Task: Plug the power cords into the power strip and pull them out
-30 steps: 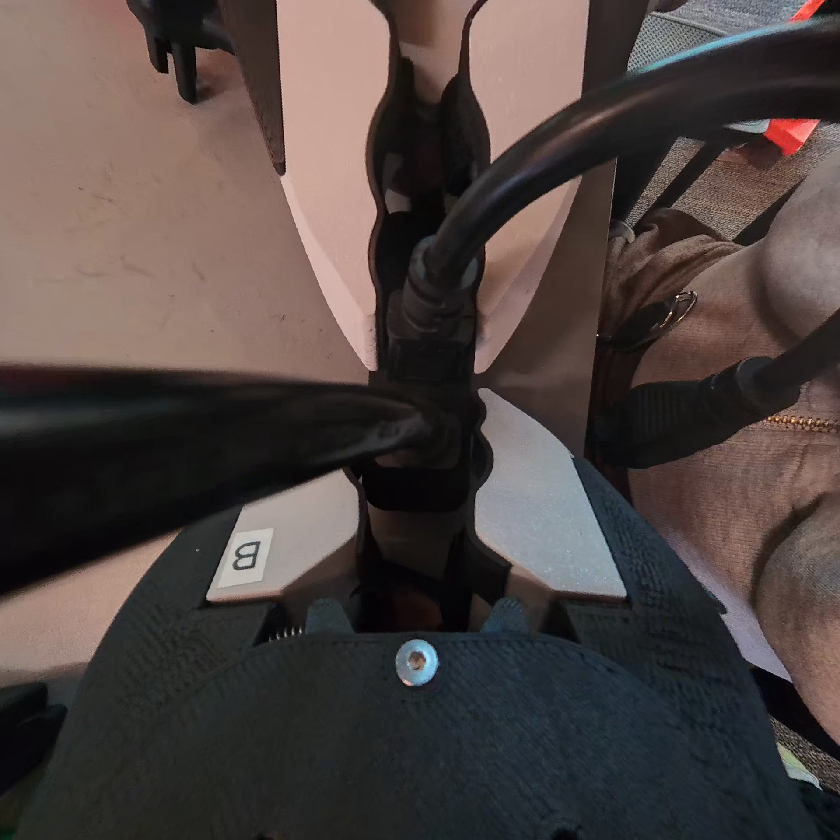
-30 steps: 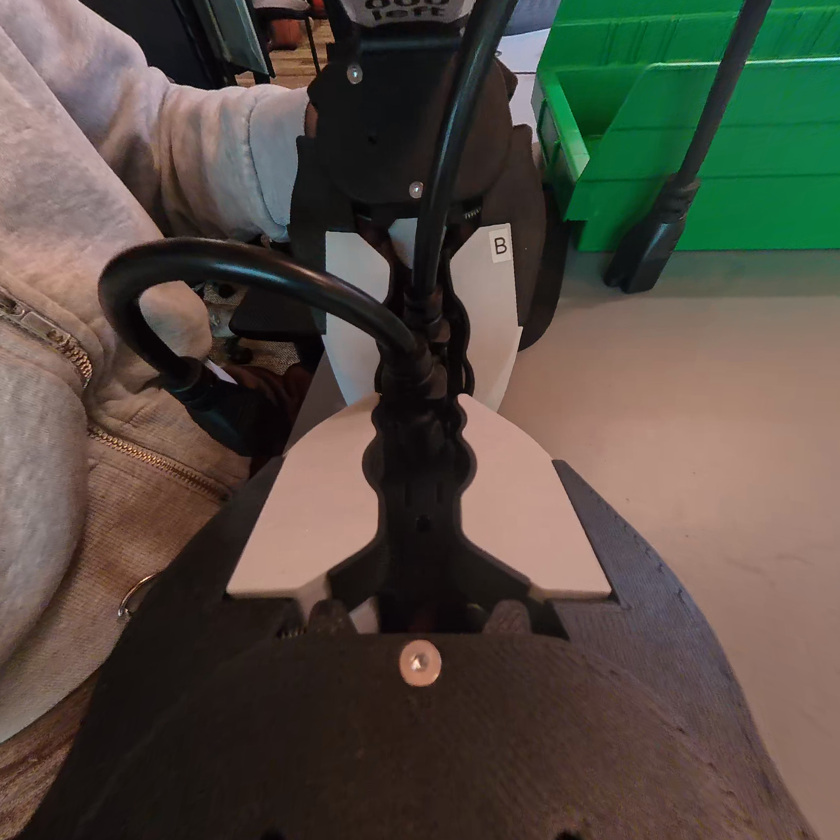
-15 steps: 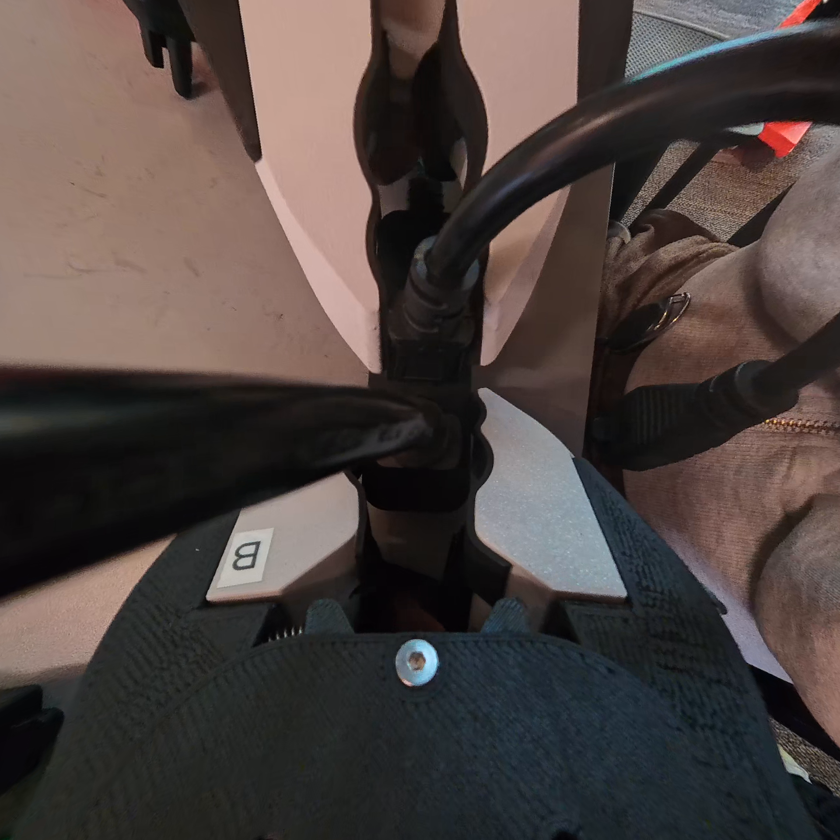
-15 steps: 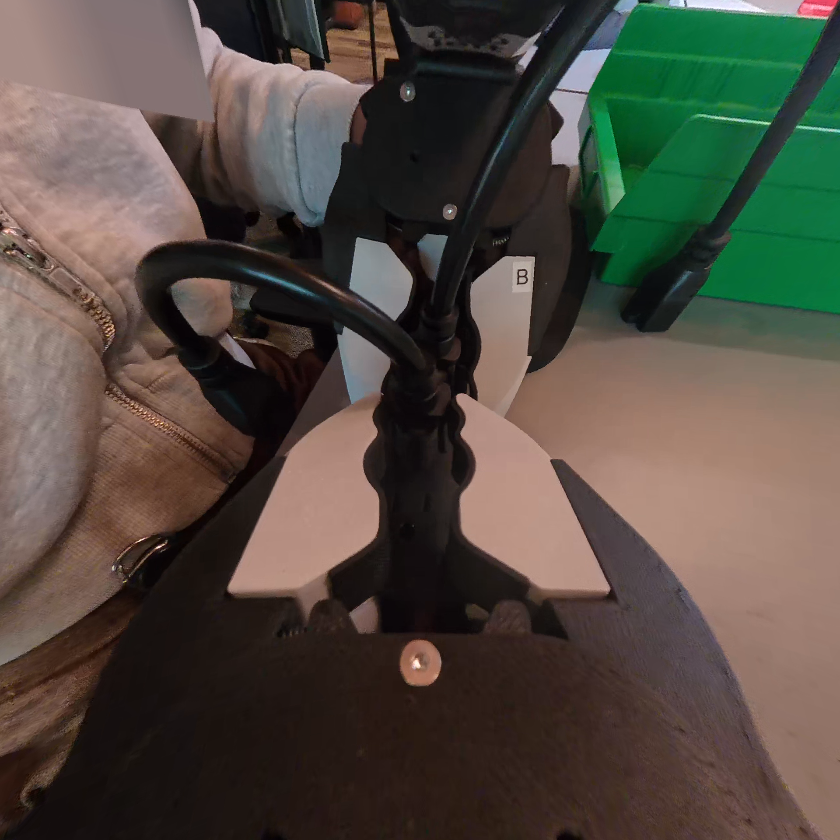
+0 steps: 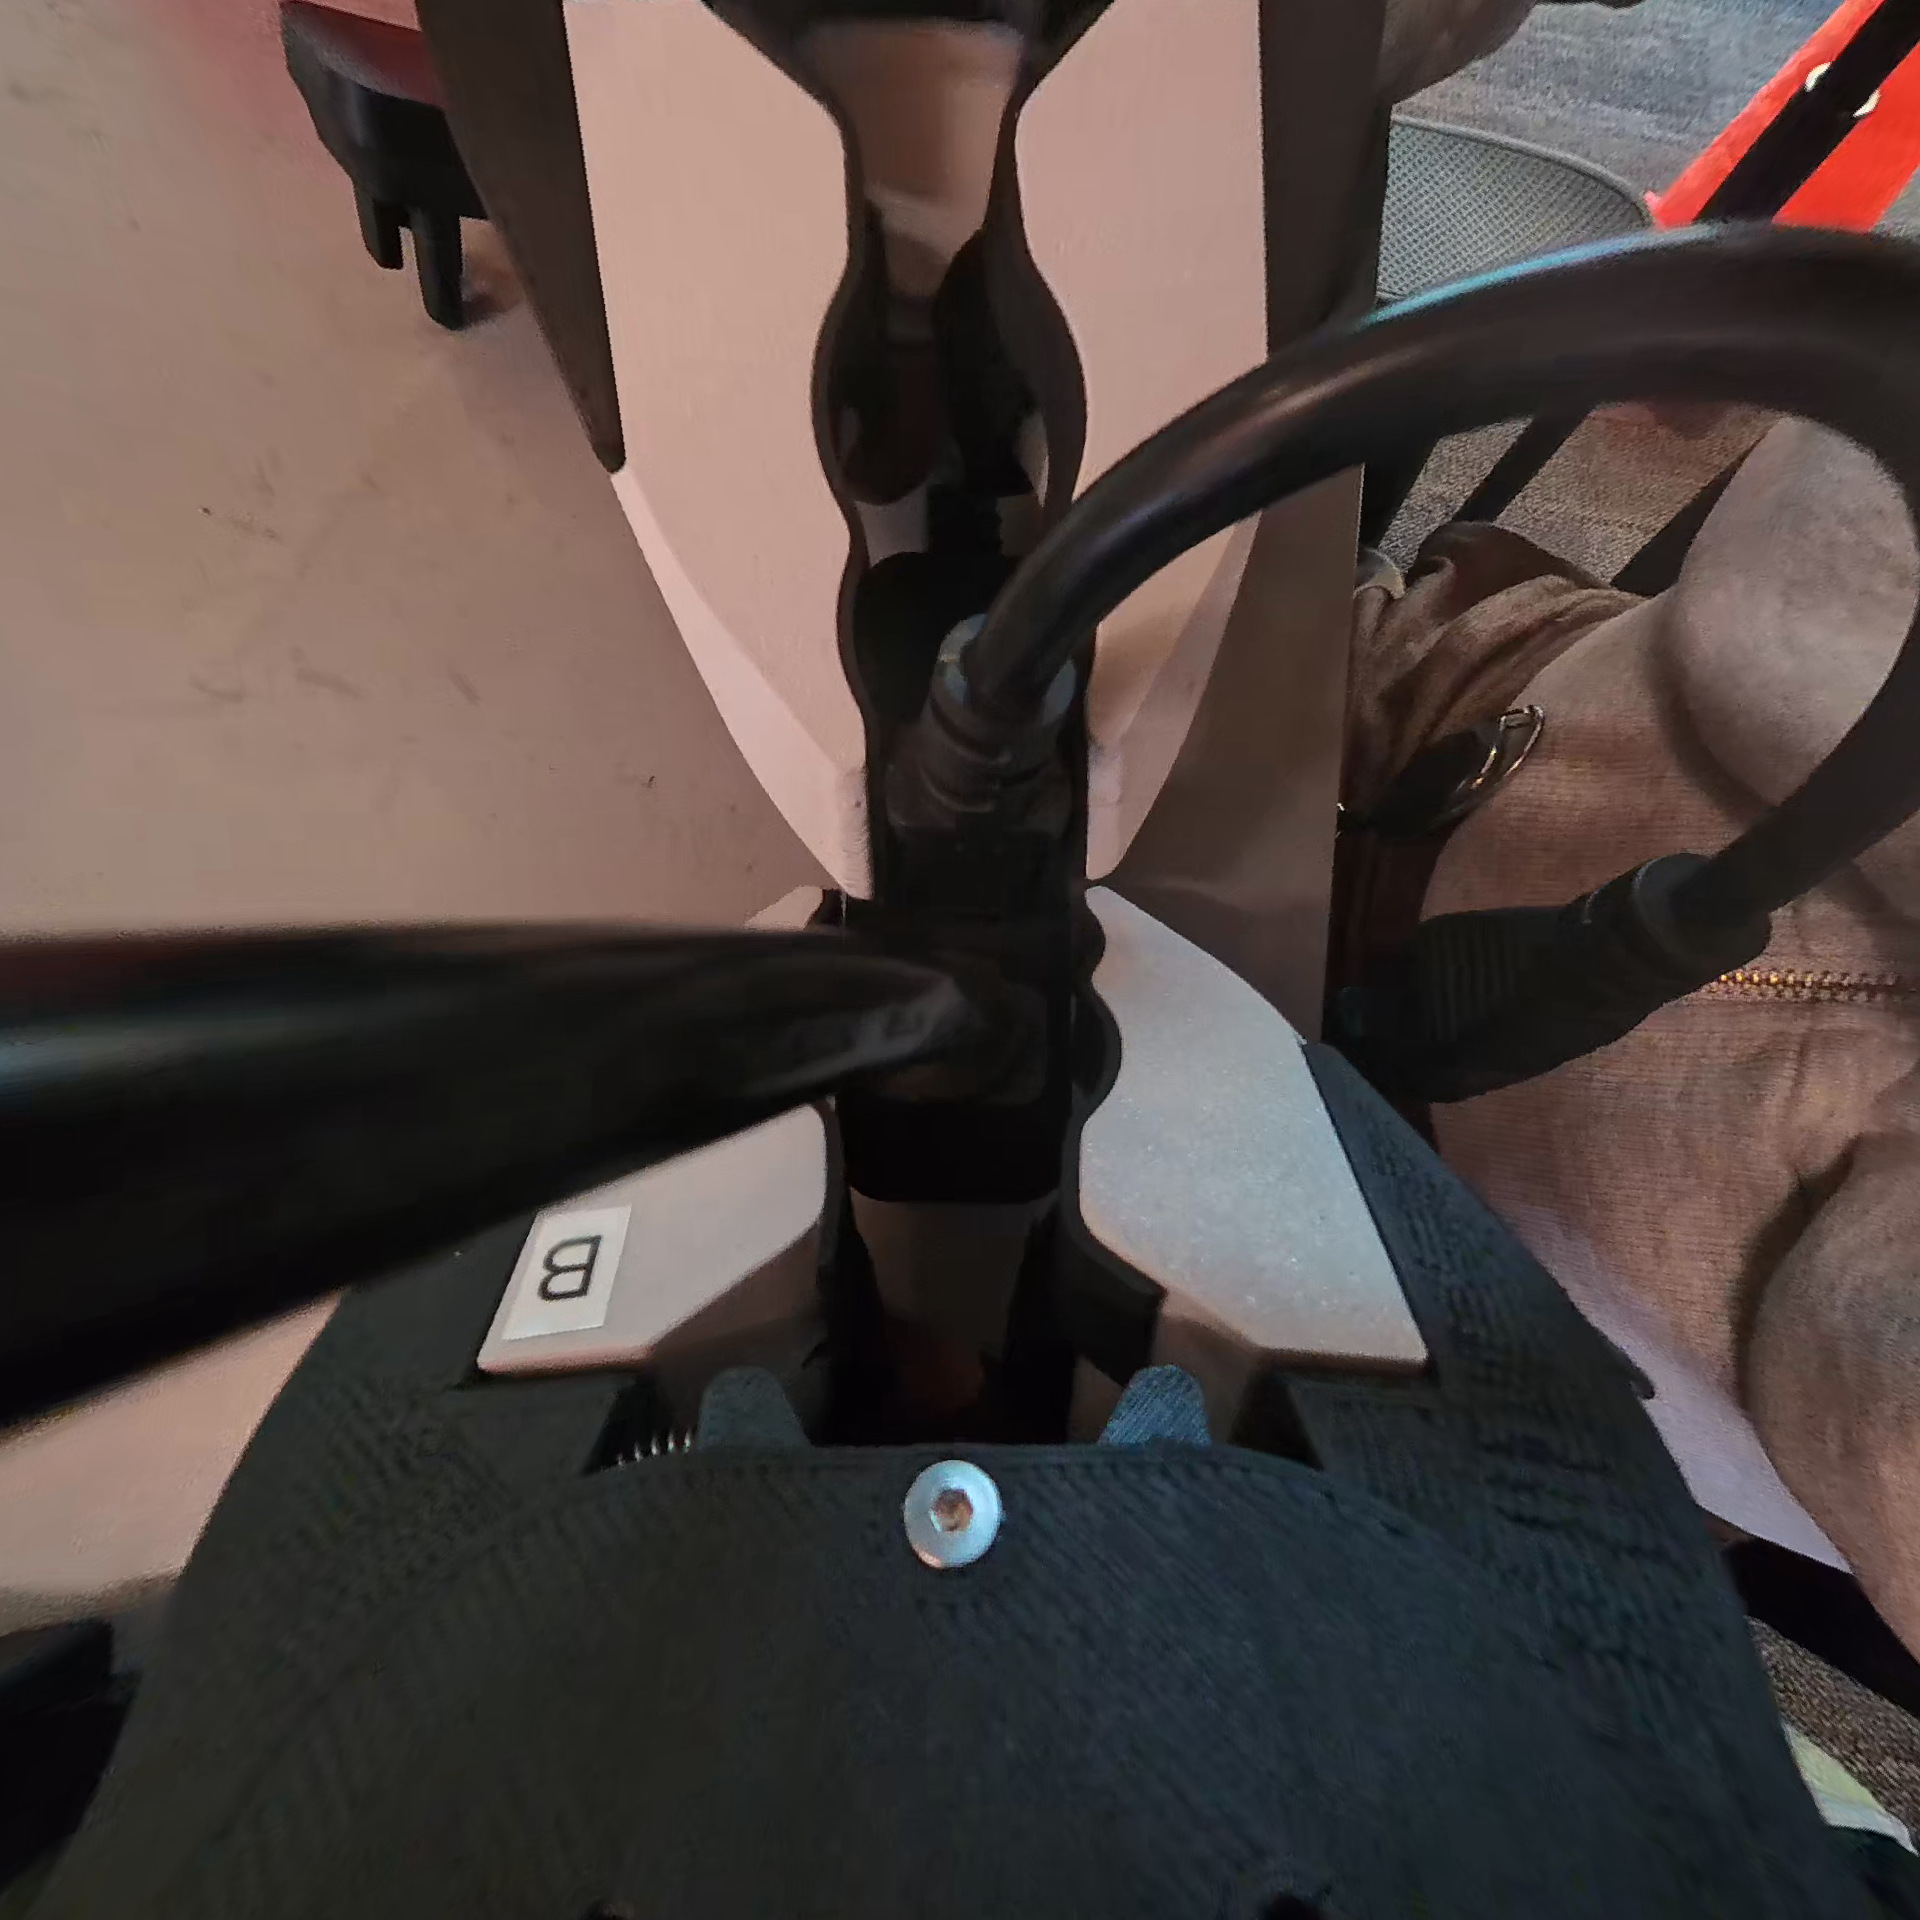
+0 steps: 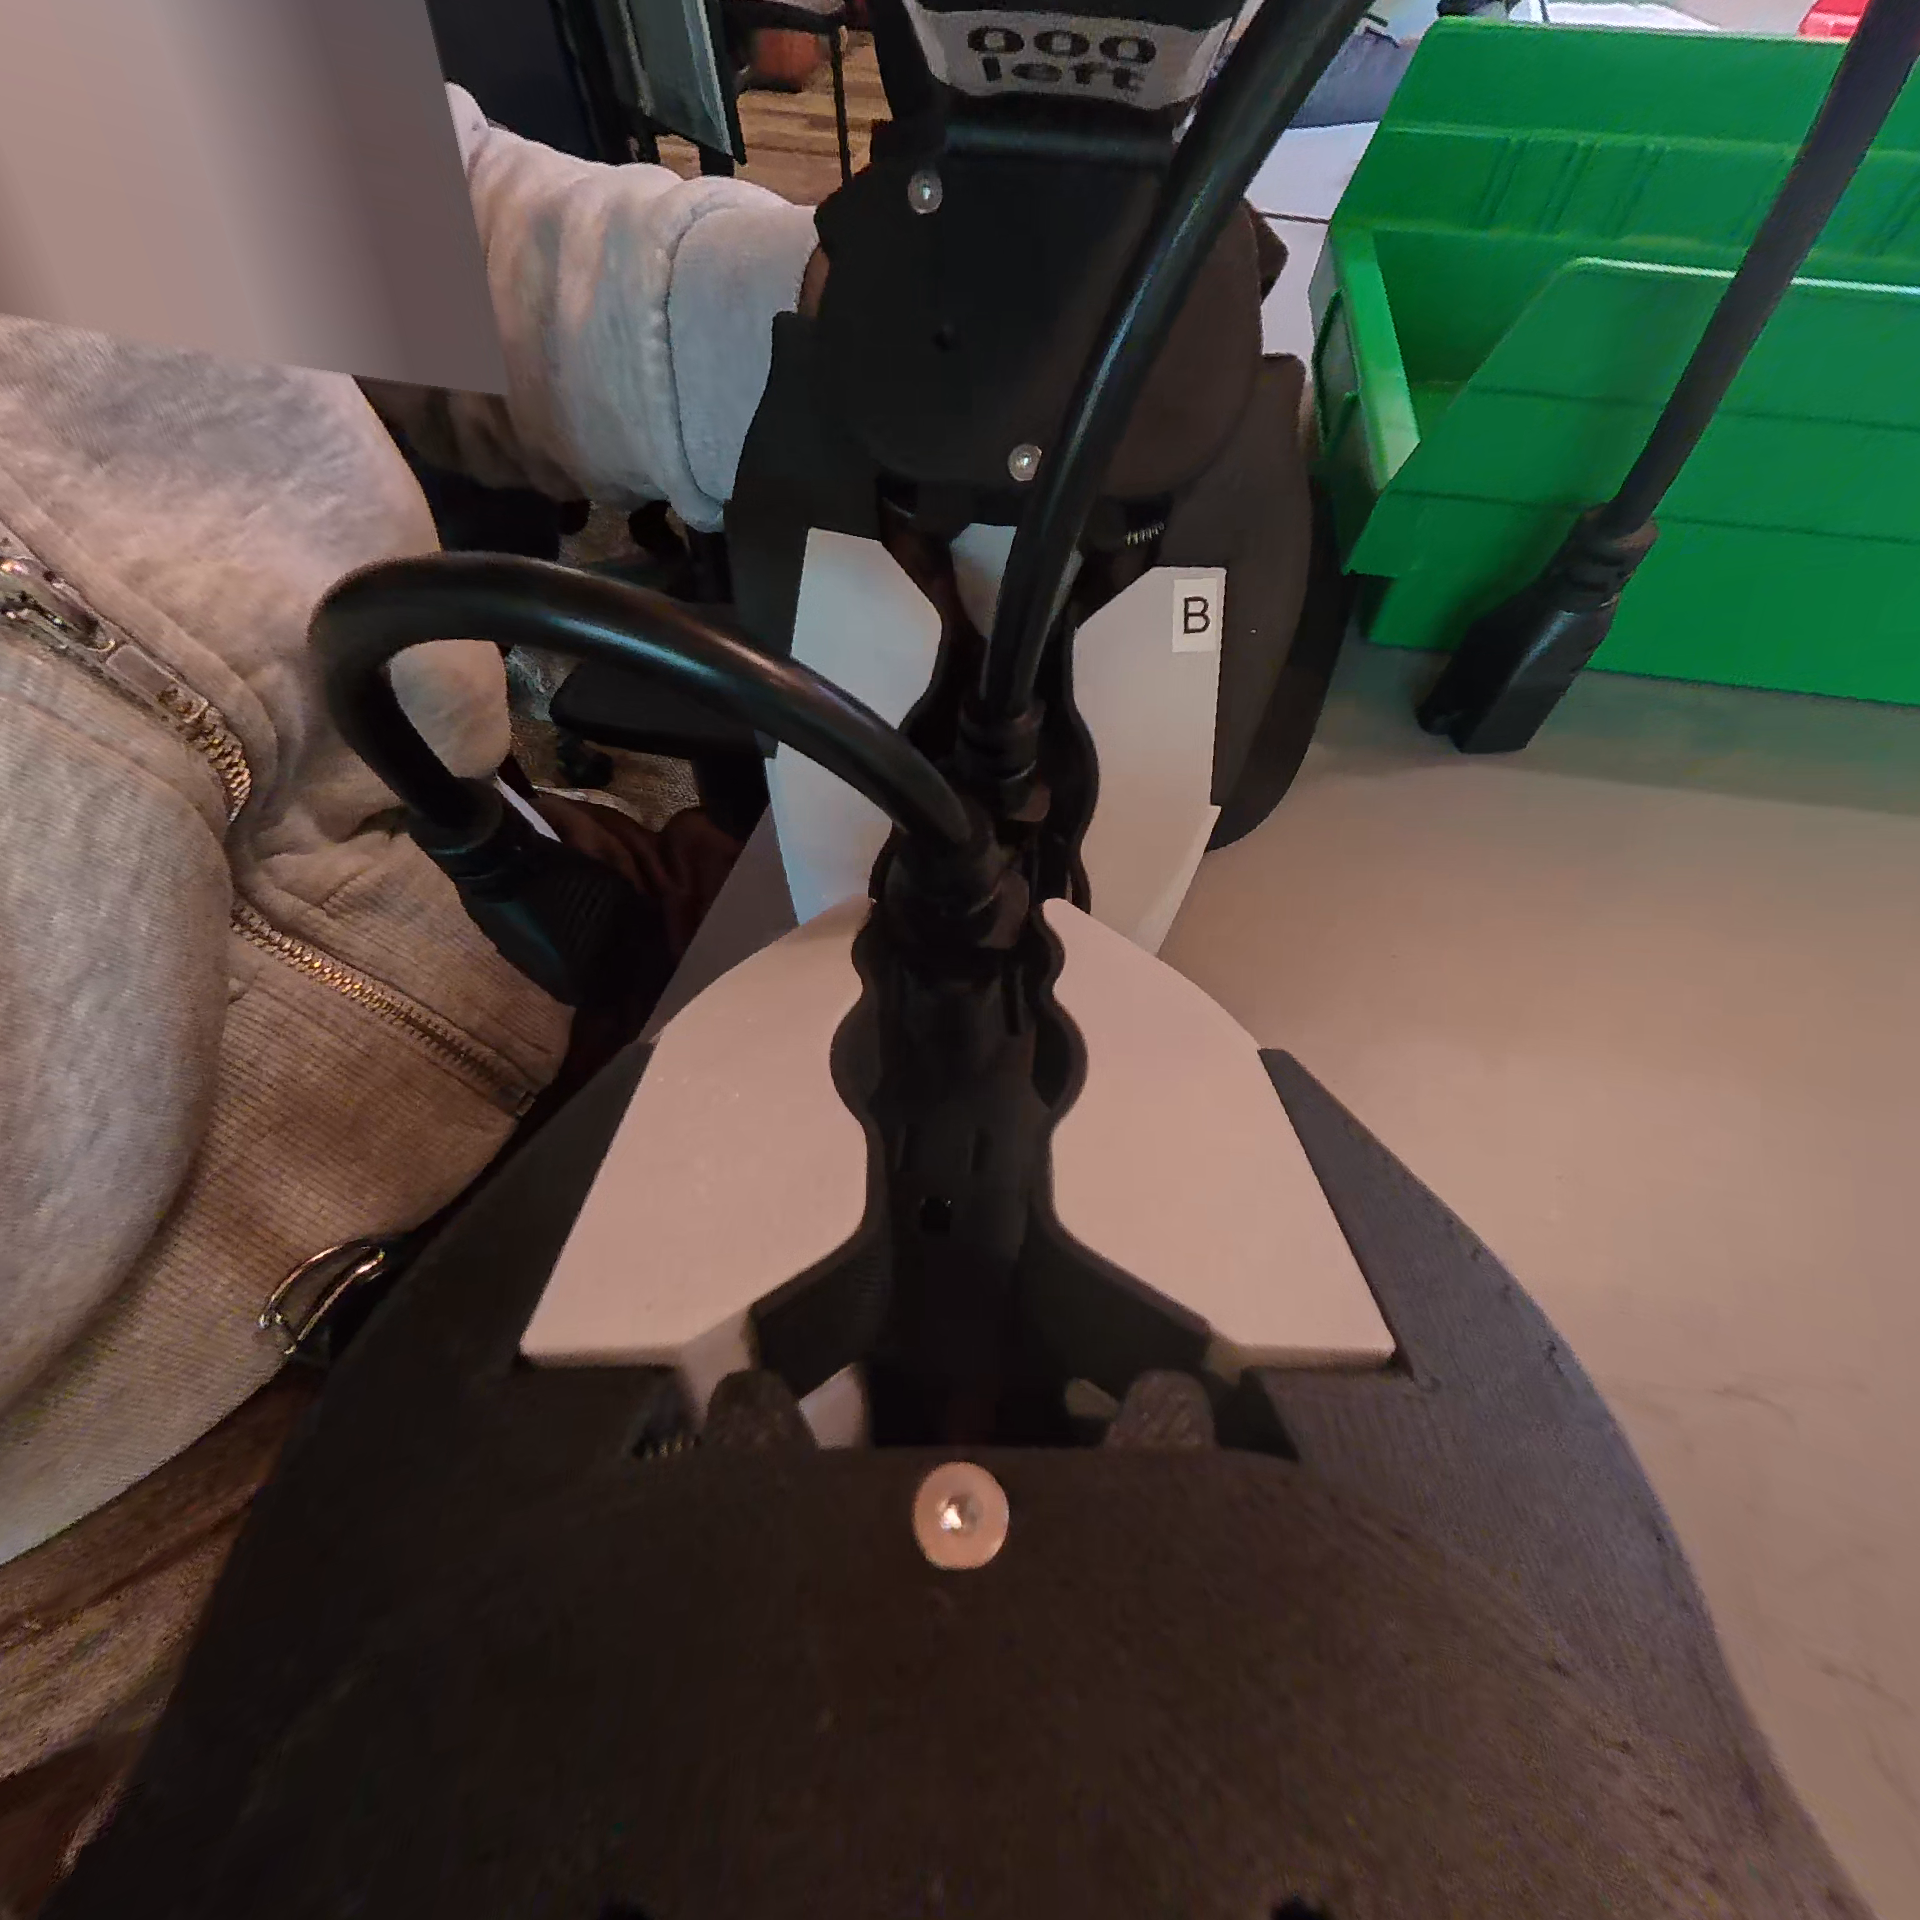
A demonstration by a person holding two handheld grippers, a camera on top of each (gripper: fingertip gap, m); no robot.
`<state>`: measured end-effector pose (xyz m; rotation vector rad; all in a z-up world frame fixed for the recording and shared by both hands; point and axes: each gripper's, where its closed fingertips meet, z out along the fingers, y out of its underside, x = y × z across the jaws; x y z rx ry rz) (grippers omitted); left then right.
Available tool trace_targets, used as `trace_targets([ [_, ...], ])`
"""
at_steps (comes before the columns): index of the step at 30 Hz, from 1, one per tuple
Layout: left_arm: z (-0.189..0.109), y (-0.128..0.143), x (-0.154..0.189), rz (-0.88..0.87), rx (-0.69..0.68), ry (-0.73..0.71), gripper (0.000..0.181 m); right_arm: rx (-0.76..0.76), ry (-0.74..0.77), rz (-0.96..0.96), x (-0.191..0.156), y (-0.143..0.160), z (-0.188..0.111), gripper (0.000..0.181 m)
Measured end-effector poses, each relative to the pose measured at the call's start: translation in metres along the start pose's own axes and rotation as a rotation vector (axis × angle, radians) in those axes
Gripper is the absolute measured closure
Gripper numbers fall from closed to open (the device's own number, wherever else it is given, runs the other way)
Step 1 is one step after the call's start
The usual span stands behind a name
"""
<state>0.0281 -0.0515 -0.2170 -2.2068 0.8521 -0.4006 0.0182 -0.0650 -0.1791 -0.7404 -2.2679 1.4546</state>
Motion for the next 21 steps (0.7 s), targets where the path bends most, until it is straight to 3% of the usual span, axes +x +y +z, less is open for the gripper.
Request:
trace_targets([
  [21,-0.0002,0.0003,0.0003,-0.006,0.026,0.002,0.140,0.043,0.041,0.029,0.0015,-0.0009,-0.0028,0.156],
])
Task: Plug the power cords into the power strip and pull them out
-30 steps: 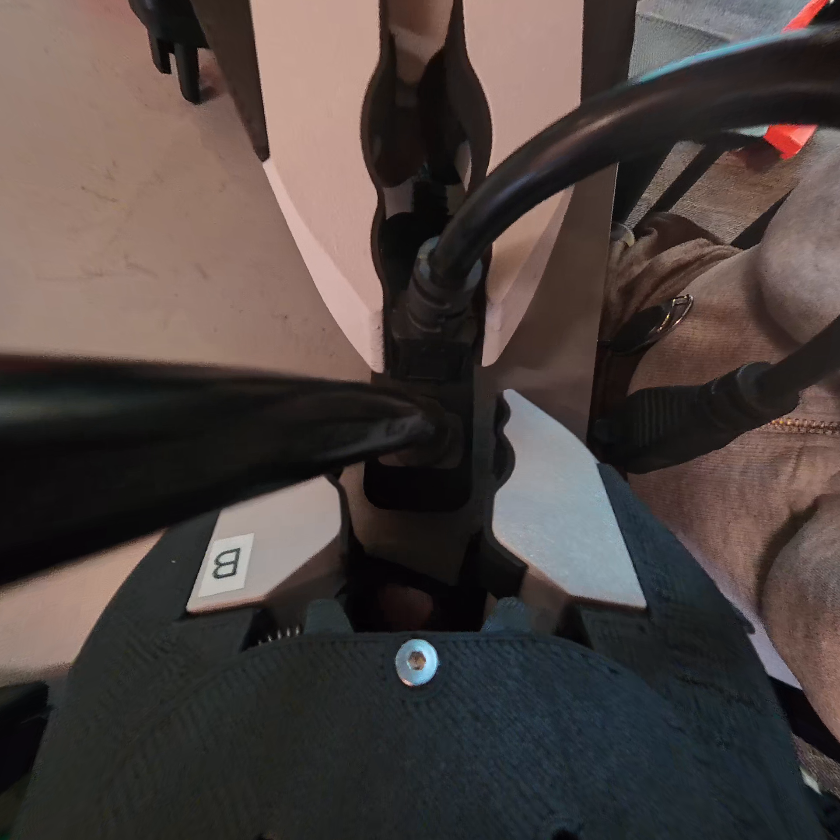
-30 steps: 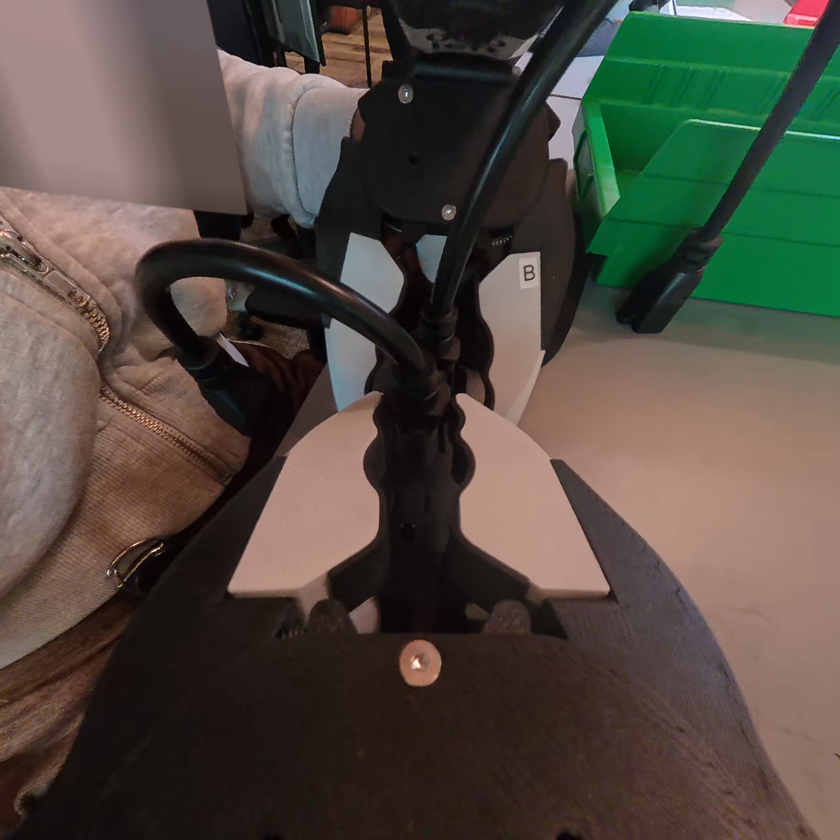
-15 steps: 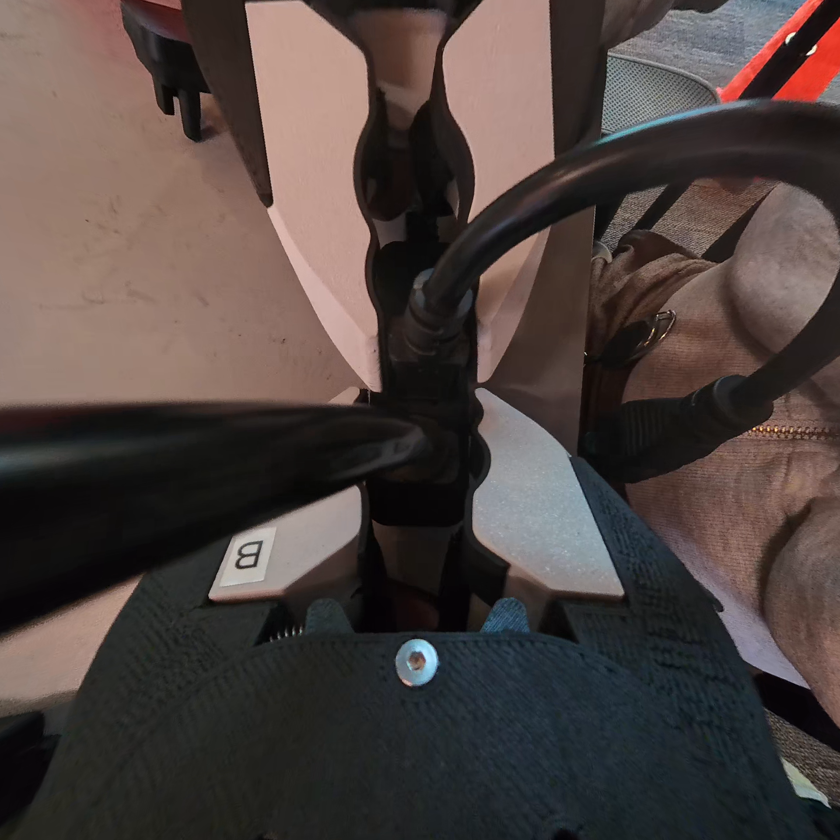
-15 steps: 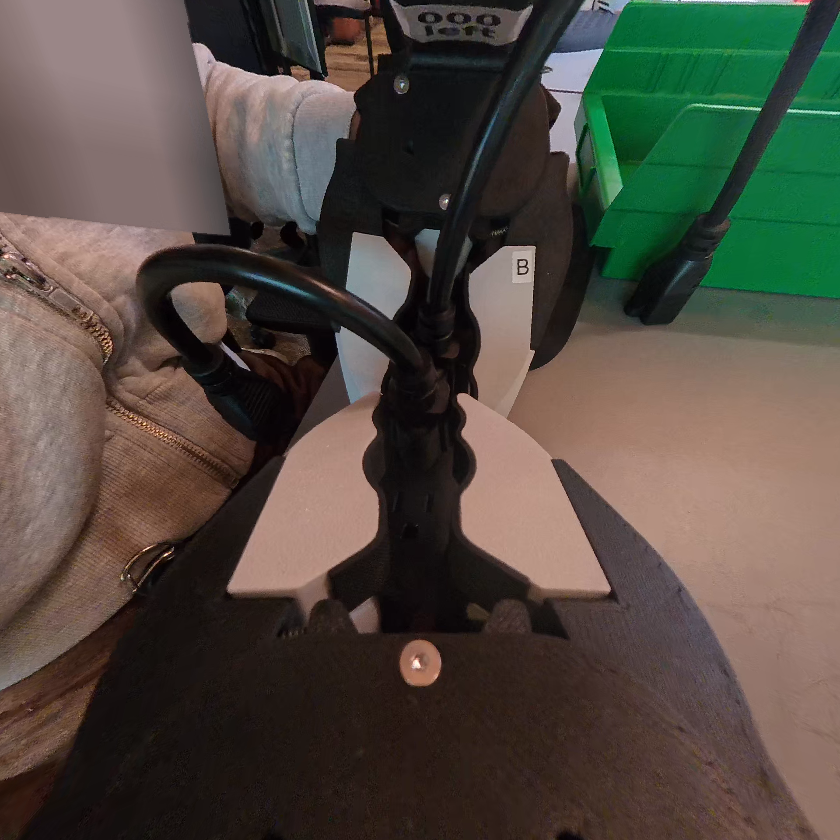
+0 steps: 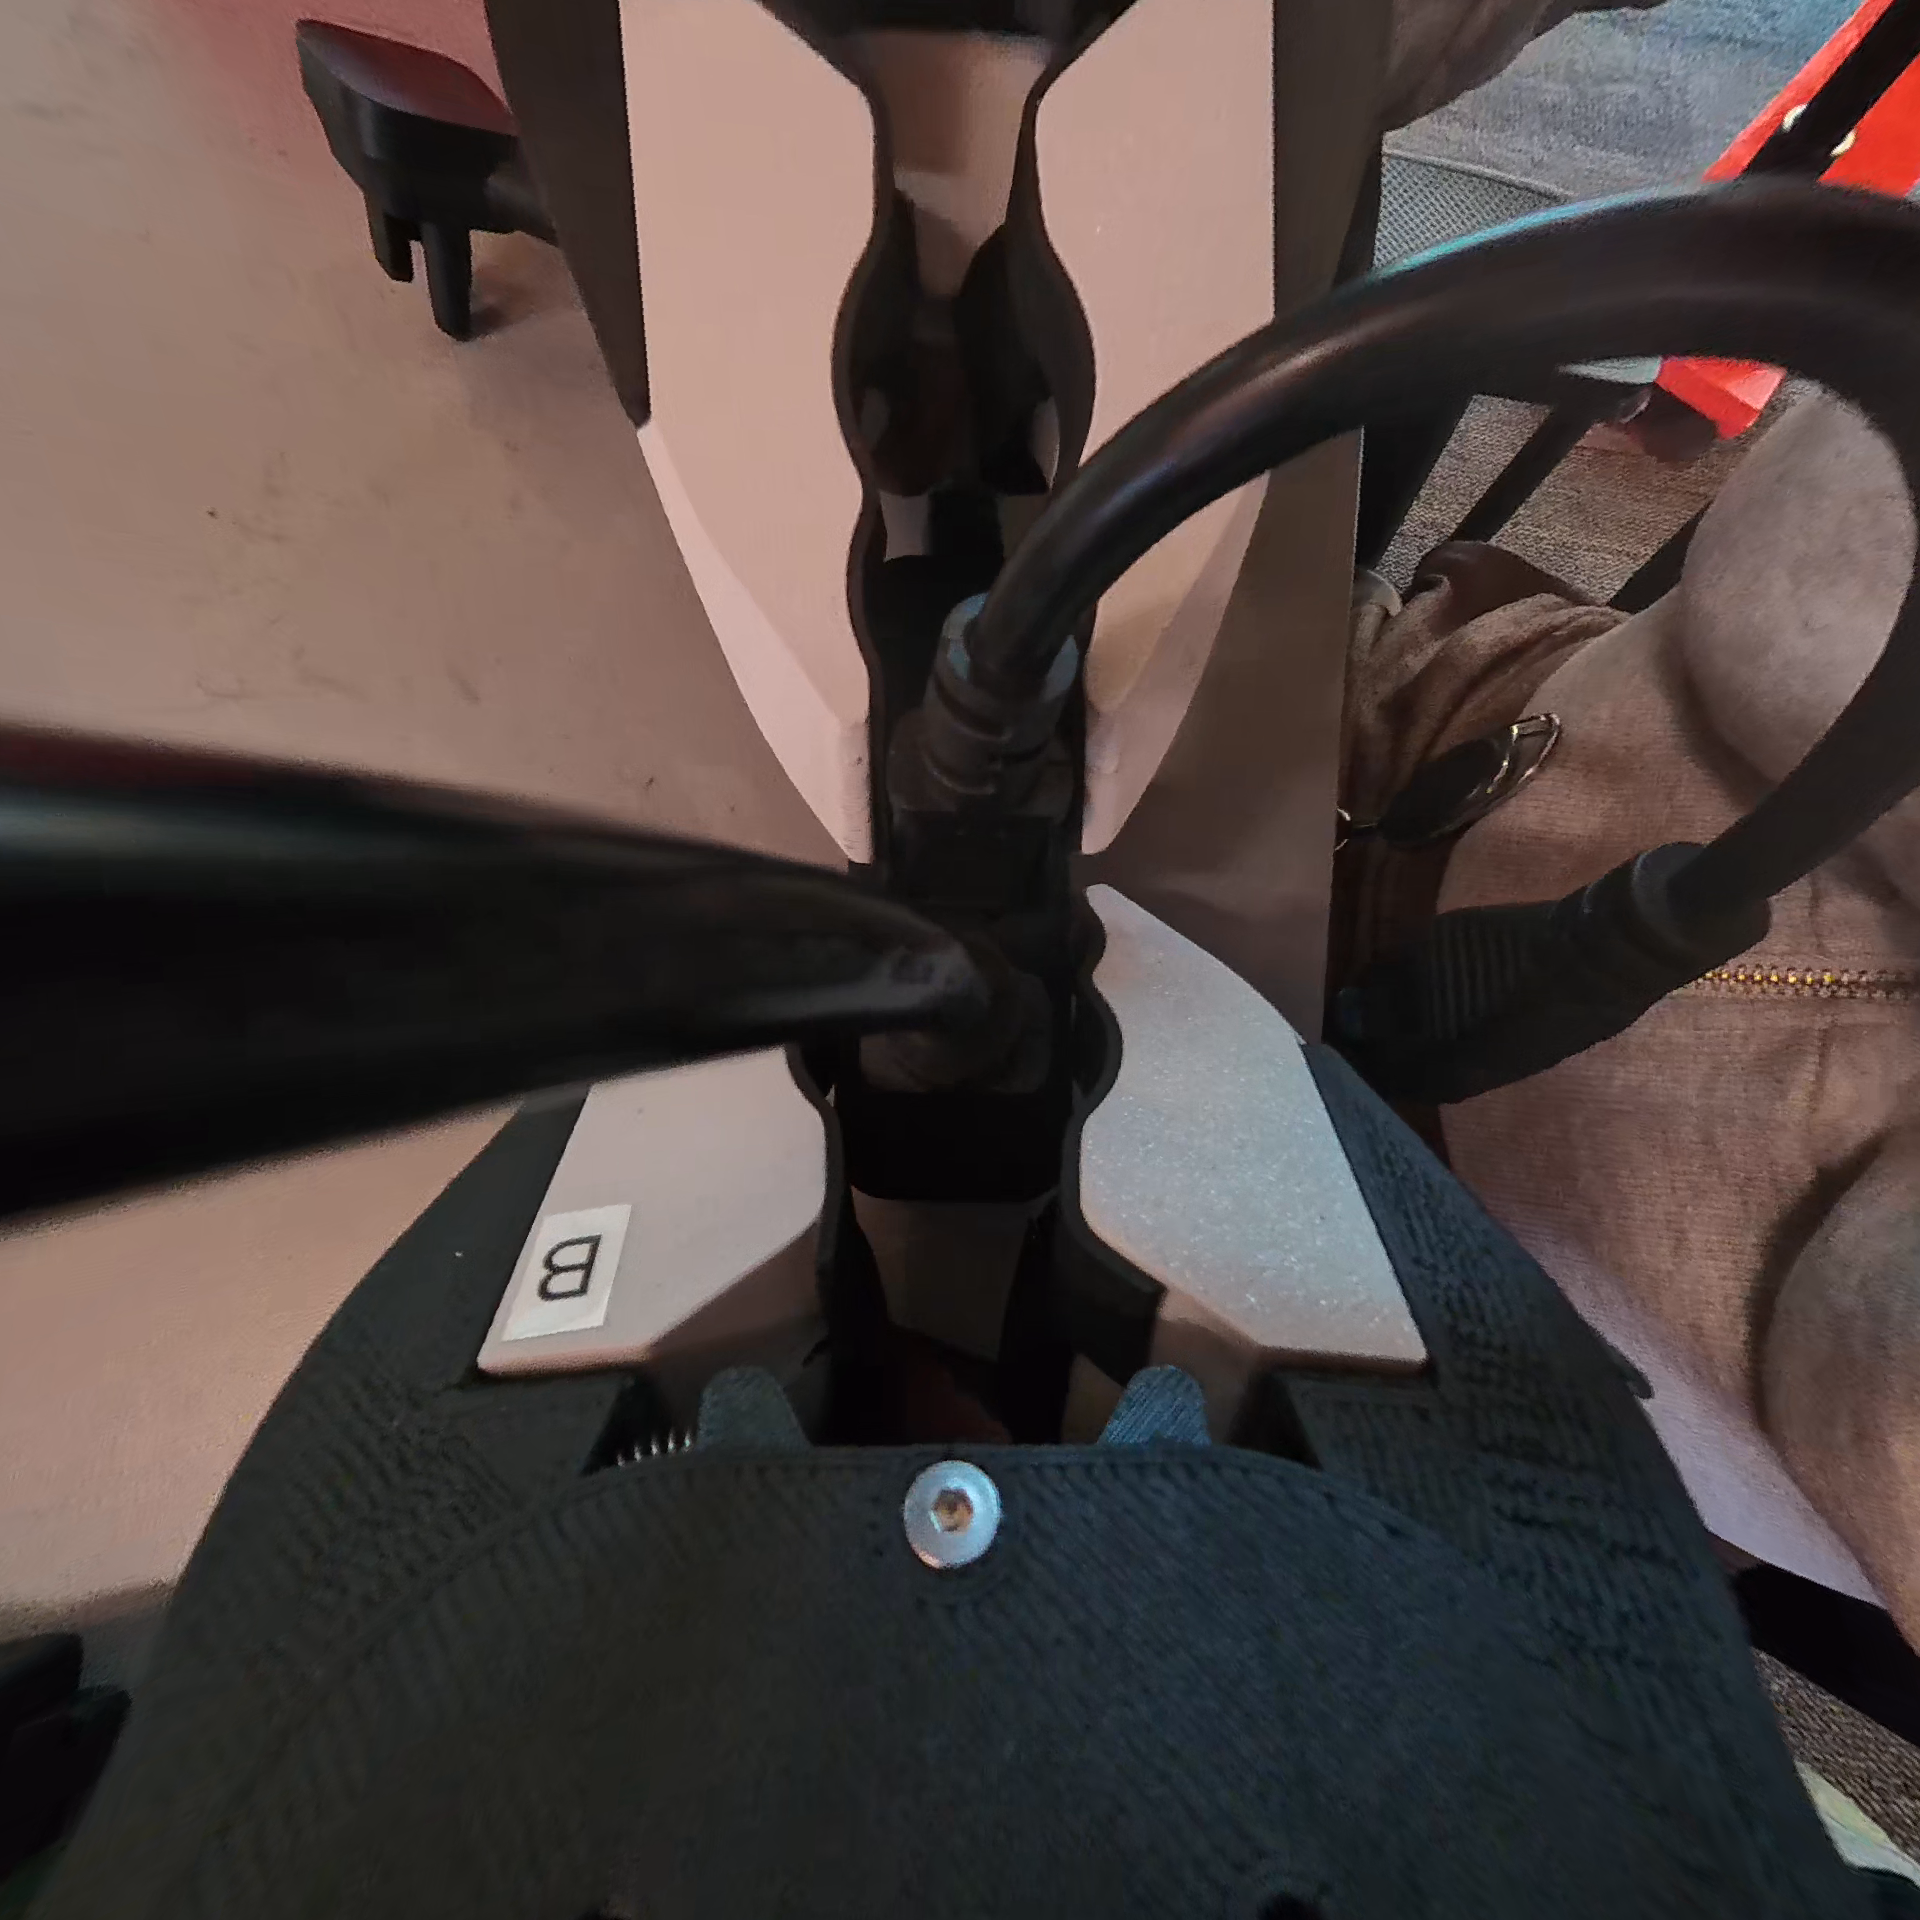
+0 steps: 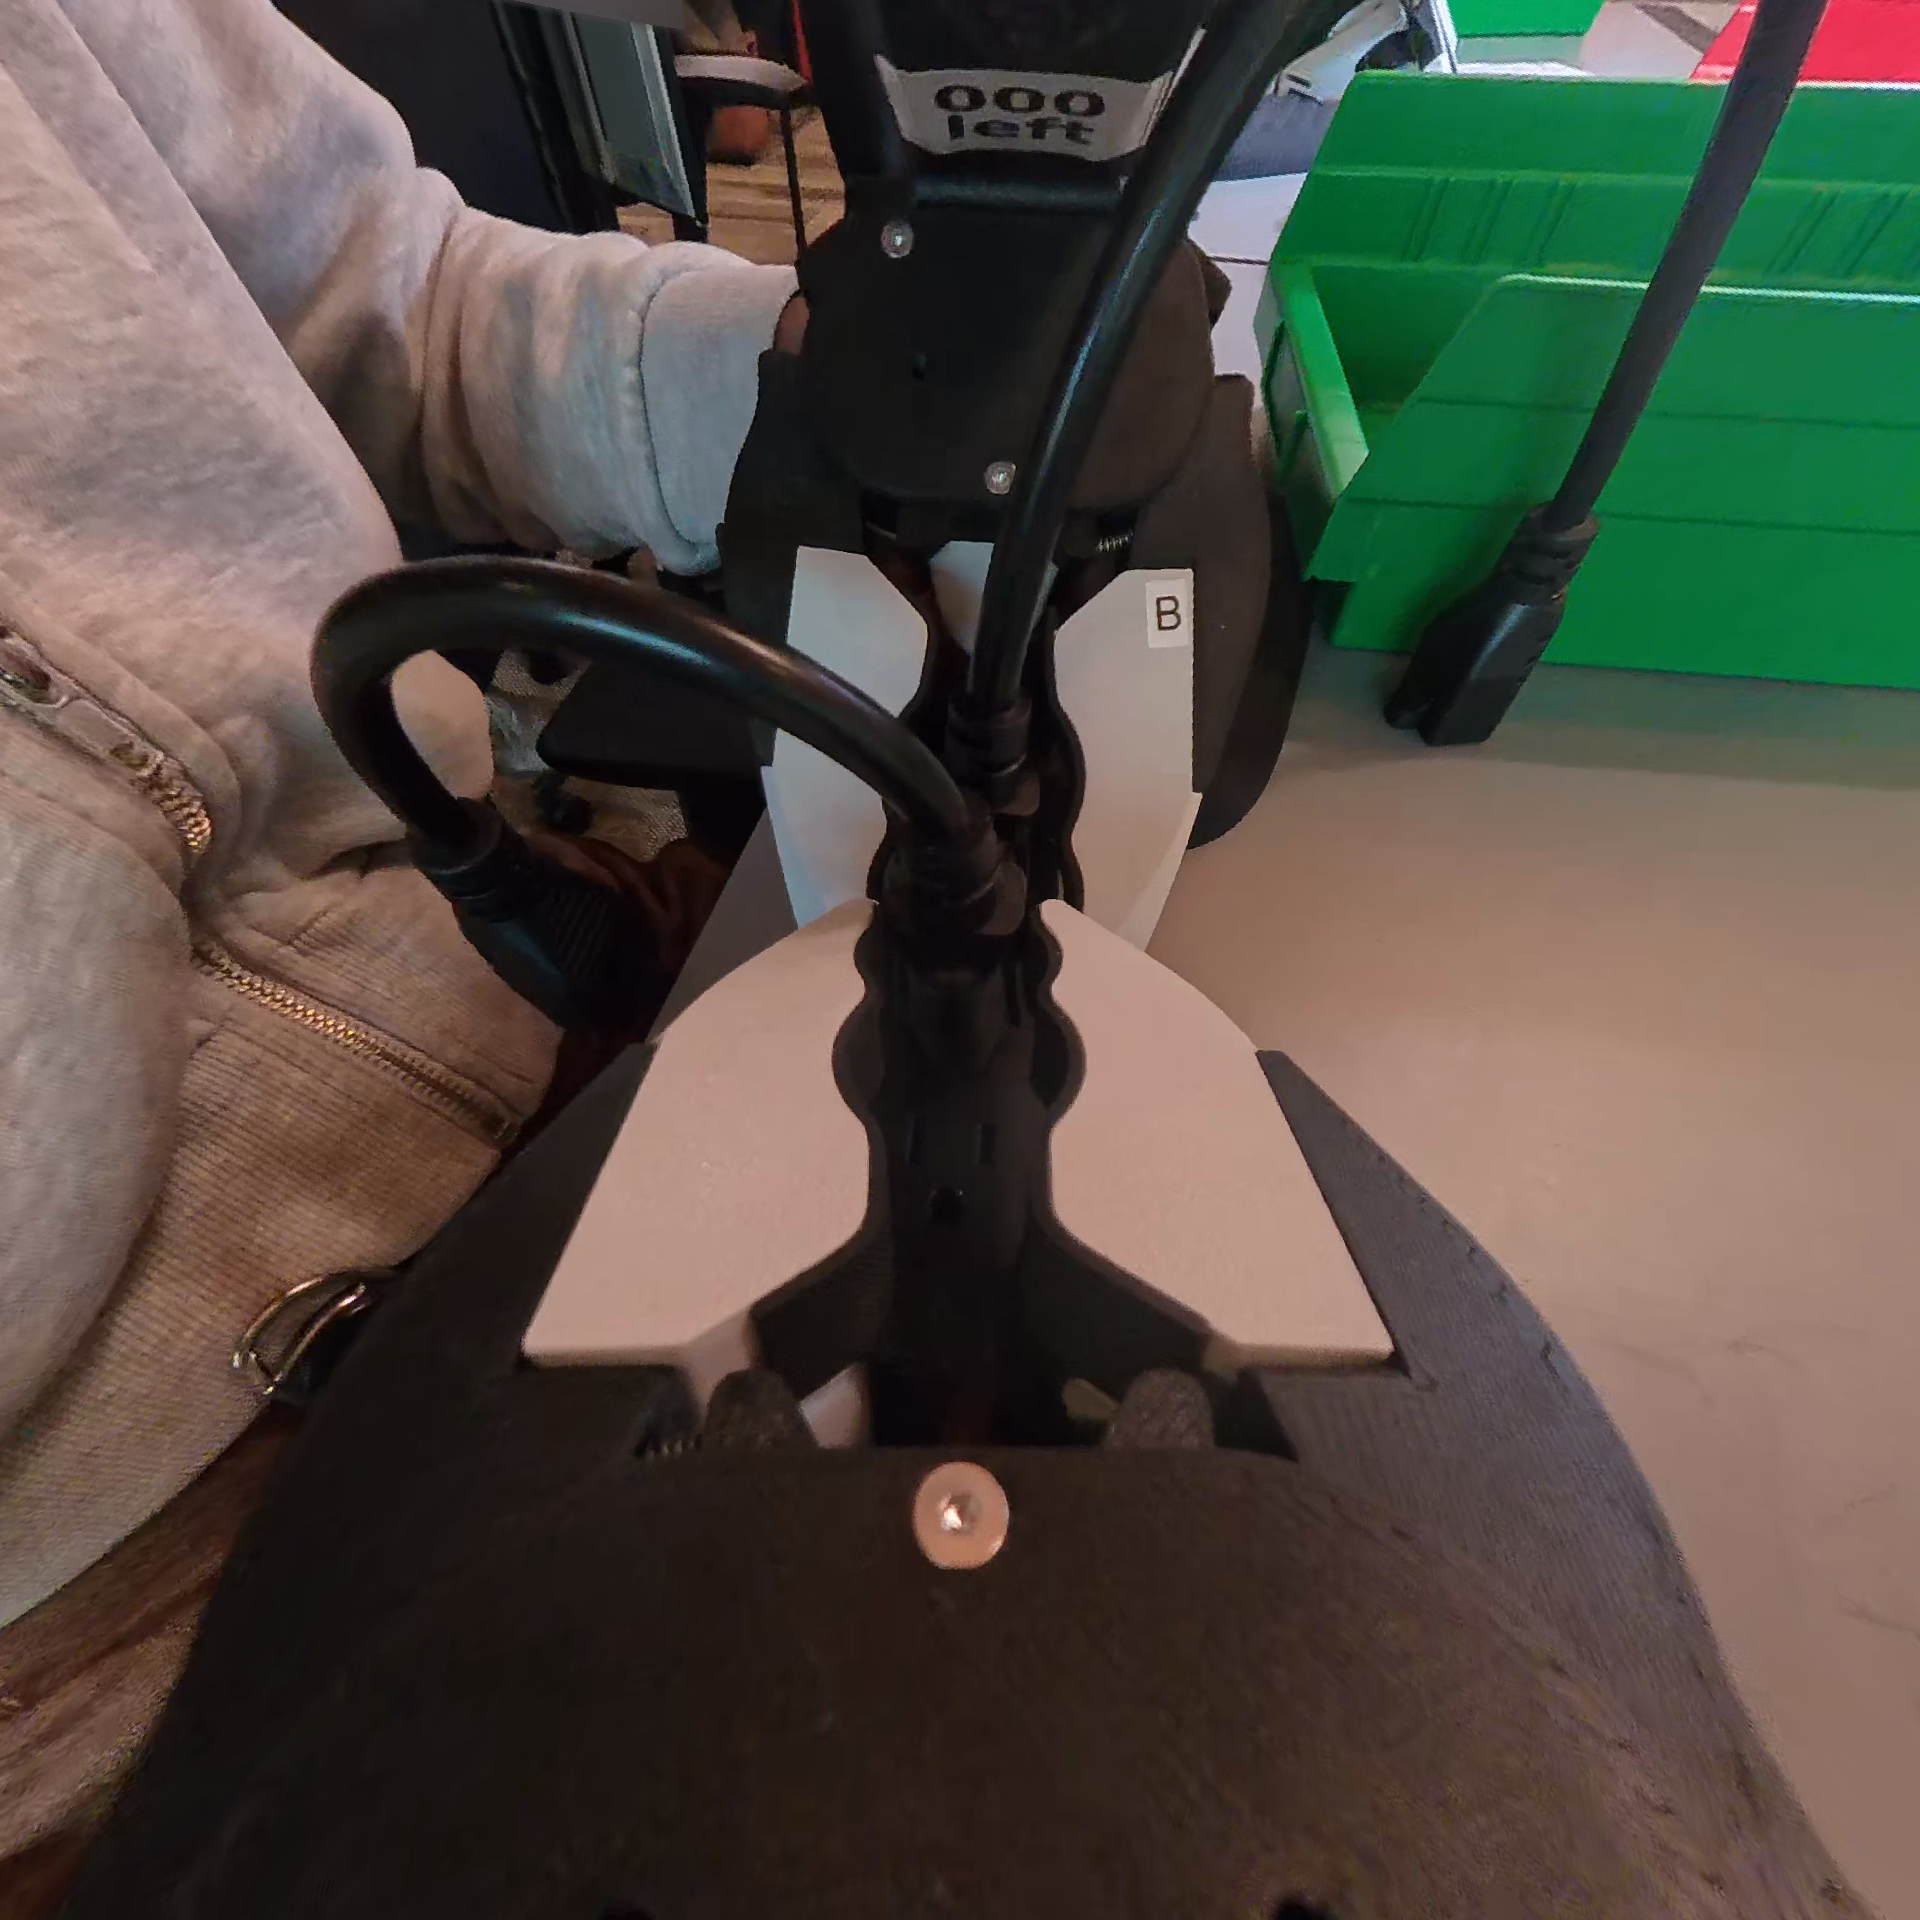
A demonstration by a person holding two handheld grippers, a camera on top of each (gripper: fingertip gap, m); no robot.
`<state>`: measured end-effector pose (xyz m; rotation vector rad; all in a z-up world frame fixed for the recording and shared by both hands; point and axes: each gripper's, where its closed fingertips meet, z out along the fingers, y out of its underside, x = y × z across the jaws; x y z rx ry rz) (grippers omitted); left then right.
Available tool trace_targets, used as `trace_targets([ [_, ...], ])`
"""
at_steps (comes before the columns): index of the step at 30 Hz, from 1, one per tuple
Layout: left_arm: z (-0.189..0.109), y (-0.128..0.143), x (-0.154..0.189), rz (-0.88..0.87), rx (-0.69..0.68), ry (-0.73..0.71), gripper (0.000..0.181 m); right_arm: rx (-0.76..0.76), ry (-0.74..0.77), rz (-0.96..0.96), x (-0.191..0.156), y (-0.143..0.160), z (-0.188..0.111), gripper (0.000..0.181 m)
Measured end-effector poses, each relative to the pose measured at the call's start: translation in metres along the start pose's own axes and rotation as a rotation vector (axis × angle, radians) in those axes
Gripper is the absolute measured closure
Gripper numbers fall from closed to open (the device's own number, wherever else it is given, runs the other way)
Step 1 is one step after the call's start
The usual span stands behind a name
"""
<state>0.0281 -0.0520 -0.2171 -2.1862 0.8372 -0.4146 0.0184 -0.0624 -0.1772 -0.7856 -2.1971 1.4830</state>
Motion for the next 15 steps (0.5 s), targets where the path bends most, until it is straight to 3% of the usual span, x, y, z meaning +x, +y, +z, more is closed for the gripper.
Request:
trace_targets([
  [15,0.0009,0.0003,0.0032,0.011,0.002,0.023,0.139,-0.038,-0.018,-0.034,-0.0011,-0.0003,-0.0019,0.158],
])
